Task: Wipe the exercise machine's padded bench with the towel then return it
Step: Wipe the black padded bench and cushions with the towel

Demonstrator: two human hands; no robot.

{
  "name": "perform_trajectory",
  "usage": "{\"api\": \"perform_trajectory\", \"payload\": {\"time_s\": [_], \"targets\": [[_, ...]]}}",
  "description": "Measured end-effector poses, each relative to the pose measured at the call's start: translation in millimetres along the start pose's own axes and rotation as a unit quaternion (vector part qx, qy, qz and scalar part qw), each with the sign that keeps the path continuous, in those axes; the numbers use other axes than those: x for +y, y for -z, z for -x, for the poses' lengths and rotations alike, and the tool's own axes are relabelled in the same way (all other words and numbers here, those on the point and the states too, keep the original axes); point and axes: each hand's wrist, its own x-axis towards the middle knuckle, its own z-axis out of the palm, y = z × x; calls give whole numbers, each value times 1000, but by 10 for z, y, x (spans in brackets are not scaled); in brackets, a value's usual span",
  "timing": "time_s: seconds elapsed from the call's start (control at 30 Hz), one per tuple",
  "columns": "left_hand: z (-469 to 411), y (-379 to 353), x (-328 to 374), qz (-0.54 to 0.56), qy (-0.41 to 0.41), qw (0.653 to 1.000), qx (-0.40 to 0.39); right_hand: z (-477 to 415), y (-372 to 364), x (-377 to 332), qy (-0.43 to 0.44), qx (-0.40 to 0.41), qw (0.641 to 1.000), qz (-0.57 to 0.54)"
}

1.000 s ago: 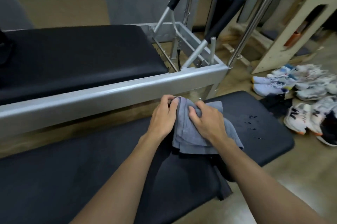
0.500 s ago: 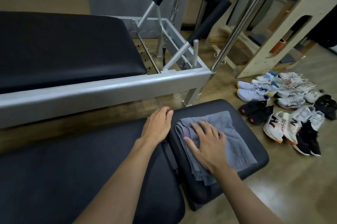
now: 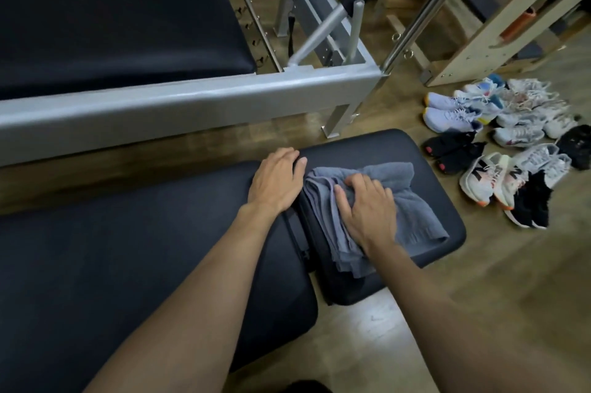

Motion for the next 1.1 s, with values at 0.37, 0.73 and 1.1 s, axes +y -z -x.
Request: {"api": "perform_trajectory", "payload": {"time_s": [0.37, 0.73, 1.1], "targets": [[-176, -68, 10, 145, 84, 975, 142, -679, -282, -342, 138, 24, 990, 3], [388, -212, 281, 86, 87, 980, 159, 210, -94, 28, 175, 61, 982, -35], [145, -329, 192, -10, 44, 981, 188, 595, -69, 293, 129, 69, 987, -67]]}}
